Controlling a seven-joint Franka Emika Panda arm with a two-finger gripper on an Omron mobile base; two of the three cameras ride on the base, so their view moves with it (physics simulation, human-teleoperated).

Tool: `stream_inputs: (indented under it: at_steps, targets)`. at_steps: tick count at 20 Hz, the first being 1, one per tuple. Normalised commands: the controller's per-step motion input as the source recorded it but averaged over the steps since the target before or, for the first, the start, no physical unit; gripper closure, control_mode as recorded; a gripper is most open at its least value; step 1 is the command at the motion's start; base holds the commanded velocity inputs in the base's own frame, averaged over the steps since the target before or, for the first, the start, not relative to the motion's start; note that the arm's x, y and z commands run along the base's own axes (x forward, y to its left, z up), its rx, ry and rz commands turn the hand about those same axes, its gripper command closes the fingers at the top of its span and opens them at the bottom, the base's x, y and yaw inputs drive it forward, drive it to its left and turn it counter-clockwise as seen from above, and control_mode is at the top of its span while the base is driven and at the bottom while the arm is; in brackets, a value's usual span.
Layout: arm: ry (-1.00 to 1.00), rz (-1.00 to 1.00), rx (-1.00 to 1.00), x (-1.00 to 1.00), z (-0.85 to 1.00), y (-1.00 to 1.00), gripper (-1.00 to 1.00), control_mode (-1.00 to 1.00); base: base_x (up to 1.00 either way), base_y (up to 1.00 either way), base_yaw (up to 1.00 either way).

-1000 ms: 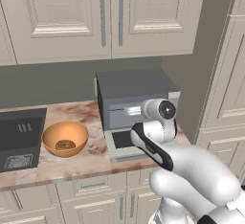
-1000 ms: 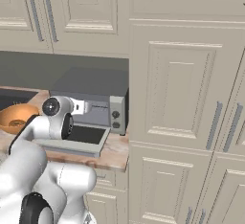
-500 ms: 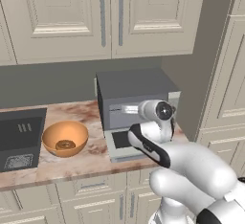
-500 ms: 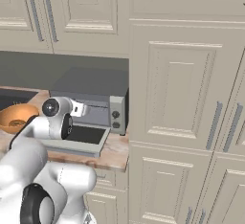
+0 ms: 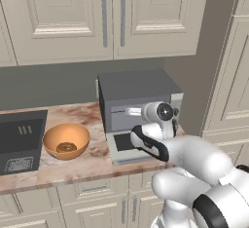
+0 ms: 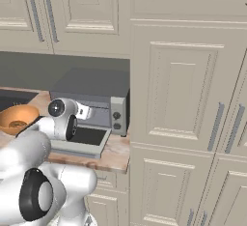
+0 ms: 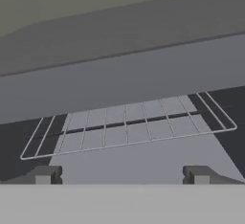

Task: Pick up the heated bread from the toaster oven and place it in the bowl. Then move the bread bowl to the dining counter.

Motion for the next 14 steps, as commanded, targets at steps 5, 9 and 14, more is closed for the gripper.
stream_inputs:
  at_steps: [5, 9, 14]
  targets:
    - [0.0, -0.05, 0.0, 0.31, -0.22, -0.01, -1.0, -1.0, 0.0, 0.0, 0.0]
    - [0.0, -0.04, 0.0, 0.29, -0.39, 0.0, -1.0, -1.0, 0.0, 0.0, 0.0]
    - [0.0, -0.04, 0.0, 0.13, -0.46, 0.0, -1.0, -1.0, 0.0, 0.0, 0.0]
